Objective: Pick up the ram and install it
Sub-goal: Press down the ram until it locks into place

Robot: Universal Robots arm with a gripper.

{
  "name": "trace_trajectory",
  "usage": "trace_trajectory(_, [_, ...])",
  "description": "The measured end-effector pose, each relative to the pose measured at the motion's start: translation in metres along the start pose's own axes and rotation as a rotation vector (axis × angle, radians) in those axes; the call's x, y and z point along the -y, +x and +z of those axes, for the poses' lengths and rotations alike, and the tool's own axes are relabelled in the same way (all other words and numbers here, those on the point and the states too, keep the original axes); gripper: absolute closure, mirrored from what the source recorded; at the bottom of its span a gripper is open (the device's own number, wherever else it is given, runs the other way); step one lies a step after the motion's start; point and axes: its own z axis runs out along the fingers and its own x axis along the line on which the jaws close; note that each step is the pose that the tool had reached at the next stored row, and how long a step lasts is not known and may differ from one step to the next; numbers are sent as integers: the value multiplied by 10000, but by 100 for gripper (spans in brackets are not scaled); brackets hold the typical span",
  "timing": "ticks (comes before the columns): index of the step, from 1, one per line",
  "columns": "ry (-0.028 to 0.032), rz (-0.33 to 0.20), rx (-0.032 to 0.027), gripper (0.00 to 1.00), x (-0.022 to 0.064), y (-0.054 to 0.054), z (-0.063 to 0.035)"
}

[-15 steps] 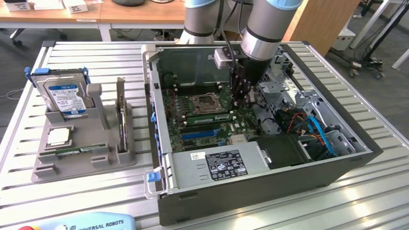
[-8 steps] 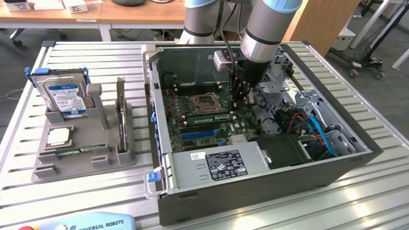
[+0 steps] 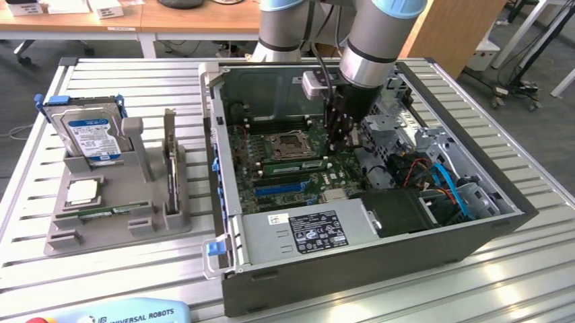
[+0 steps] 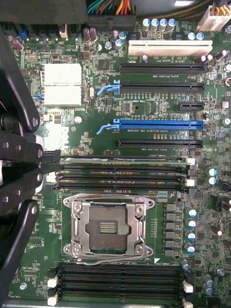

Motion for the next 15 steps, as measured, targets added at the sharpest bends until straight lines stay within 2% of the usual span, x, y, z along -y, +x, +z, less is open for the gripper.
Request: trace_trajectory(15, [6,0,-3,90,2,2,59])
